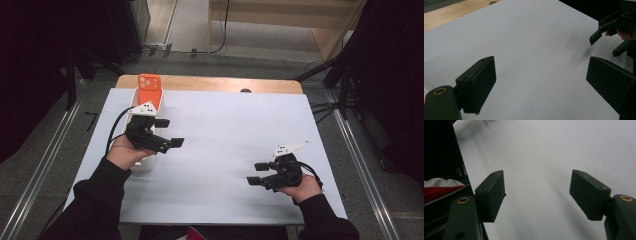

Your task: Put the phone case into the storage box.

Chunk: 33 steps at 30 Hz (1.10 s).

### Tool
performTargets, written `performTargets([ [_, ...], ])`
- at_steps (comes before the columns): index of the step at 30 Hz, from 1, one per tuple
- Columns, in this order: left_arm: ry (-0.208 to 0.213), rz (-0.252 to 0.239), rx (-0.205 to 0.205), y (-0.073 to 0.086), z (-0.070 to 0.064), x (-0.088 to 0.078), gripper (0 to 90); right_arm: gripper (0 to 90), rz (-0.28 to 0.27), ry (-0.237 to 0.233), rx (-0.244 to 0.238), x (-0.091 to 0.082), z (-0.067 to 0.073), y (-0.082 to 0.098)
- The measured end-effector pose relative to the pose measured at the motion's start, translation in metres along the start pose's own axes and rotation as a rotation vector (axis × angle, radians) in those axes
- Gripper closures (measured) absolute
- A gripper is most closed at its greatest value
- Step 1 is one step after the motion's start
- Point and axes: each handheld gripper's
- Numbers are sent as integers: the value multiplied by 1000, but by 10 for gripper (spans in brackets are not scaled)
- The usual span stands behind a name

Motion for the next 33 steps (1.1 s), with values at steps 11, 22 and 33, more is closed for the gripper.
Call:
performTargets([
  [11, 7, 1, 14, 15, -8, -4, 90, 276, -9, 6, -16, -4, 1, 4],
  [22, 12, 16, 26, 30, -15, -3, 90, 276, -8, 8, -22, -3, 2, 5],
  [33, 31, 10, 43, 41, -20, -6, 90, 276, -7, 5, -22, -3, 2, 5],
])
Point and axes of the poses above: each handheld gripper's, and its own axes: x roughly forward along the jaws, y roughly out of its underside, z roughly to its left, and after that the axes turned 4 degrees about -z, right-handed
